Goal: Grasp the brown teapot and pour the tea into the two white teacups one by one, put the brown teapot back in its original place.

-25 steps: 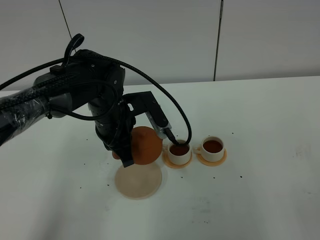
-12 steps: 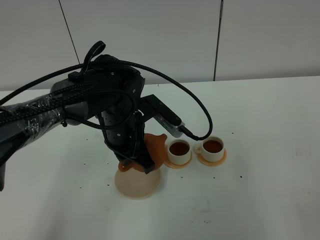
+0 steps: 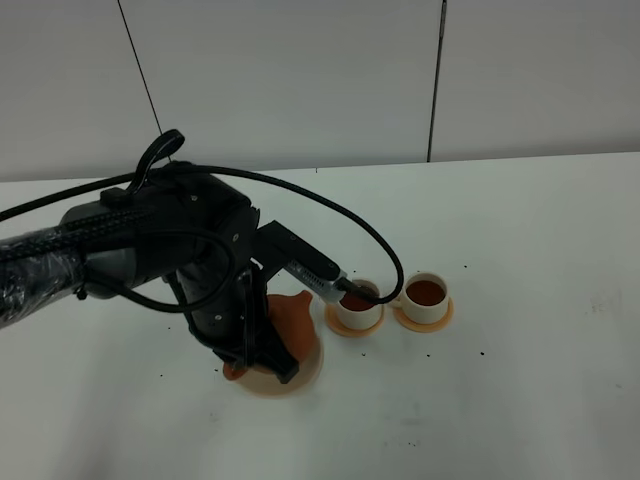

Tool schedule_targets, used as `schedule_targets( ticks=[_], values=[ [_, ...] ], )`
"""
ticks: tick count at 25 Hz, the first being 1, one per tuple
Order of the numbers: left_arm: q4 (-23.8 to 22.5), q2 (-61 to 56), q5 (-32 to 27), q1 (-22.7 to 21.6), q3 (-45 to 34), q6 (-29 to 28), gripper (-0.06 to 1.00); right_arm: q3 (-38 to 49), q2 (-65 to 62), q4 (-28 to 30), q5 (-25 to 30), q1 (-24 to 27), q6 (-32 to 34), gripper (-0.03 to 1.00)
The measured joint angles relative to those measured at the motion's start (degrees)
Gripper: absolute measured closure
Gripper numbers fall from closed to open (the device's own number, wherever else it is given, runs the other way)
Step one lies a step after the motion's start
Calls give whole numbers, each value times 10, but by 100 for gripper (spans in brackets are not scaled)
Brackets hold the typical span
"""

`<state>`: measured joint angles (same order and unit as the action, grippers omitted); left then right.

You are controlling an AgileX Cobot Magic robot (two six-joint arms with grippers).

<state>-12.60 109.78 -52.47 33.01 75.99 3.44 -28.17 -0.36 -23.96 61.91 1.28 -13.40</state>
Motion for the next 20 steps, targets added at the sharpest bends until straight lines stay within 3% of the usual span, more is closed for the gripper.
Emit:
schedule_targets(
  ticks=[11,20],
  values=[
    [-22,0,42,0,-37,-34,78,0,0,0,0,0,0,56],
    [-31,0,43,0,-36,-34,78,0,0,0,0,0,0,56]
  ],
)
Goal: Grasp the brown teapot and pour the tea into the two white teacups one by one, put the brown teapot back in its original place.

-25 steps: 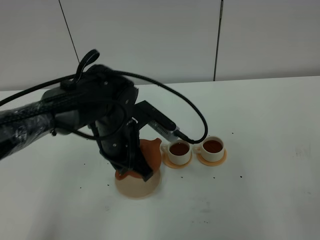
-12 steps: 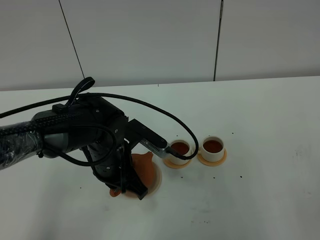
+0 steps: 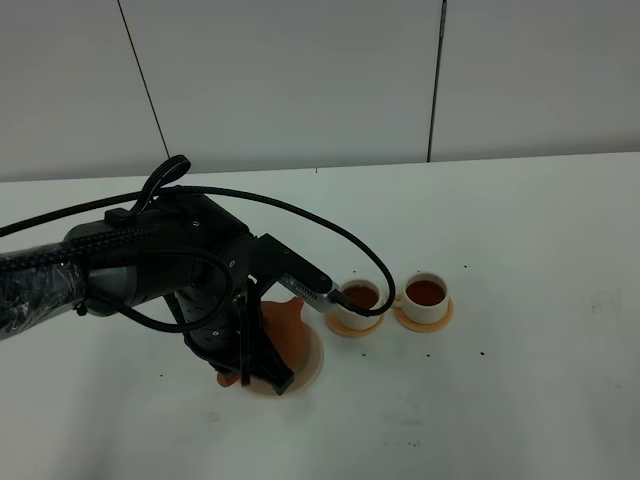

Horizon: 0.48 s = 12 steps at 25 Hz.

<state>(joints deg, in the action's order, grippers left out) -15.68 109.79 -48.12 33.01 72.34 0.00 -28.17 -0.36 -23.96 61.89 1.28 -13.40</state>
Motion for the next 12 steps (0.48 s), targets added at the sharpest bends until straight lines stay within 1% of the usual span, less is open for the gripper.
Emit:
schedule_targets(
  ticks=[12],
  values=[
    [-10,25,4,0,0,9,78,0,0,0,-1,0,0,56]
  ],
)
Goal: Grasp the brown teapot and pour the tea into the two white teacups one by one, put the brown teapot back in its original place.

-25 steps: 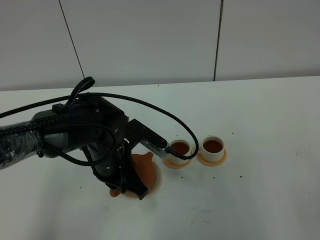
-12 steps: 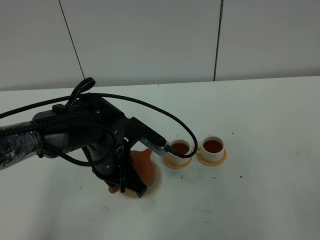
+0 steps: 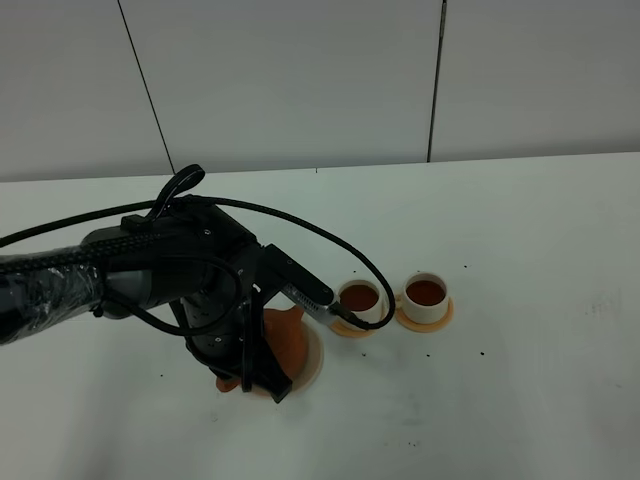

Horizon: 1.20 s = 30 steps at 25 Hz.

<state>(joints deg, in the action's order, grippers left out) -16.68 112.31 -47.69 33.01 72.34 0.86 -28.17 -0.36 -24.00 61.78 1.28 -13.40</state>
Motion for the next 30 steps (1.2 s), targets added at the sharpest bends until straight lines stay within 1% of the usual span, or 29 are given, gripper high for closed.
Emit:
schedule_targets(
  ticks=[10,12,17,19,22,26,30],
  values=[
    [-3,3,21,-1,0,4,77,0,0,0,0,0,0,56],
    [-3,3,24,-1,0,5,72,0,0,0,0,0,0,56],
    [-2,-3,27,-1,0,5,52,0,0,0,0,0,0,56],
    [-1,-10,27,-1,0,5,47,0,0,0,0,0,0,56],
    [0,-22,18,-1,0,5,45,0,0,0,-1,0,0,56],
    [1,-34,-1,-1,0,5,44,0,0,0,-1,0,0,56],
    [5,-58,-37,-5,0,4,44,0,0,0,-1,0,0,56]
  ],
)
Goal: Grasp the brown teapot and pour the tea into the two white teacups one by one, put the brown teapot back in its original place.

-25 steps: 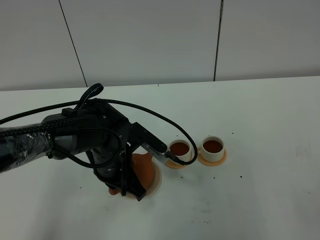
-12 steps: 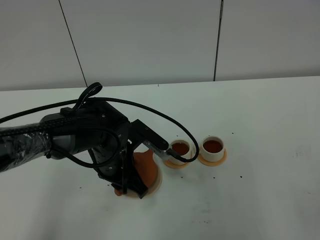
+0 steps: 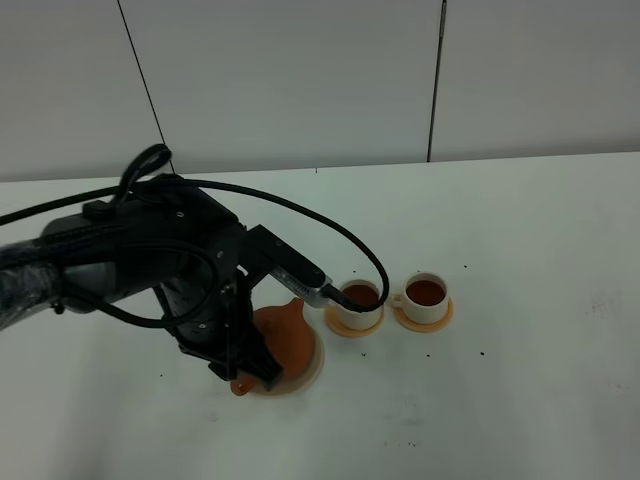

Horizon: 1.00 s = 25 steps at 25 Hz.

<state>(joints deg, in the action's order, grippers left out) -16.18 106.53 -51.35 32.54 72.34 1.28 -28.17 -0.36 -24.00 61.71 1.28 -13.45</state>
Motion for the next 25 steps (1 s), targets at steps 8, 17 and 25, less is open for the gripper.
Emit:
schedule_targets(
  ticks=[8,17,25],
  values=[
    [51,-57,-118,-96,0,5,46,0,0,-1,0,0,0,56],
    [113,-106,-166,-266,-7,71,58,0,0,-1,-1,0,0,56],
    [112,-243,-166,-396,-156,64,60,0,0,-1,-1,0,0,56]
  ],
)
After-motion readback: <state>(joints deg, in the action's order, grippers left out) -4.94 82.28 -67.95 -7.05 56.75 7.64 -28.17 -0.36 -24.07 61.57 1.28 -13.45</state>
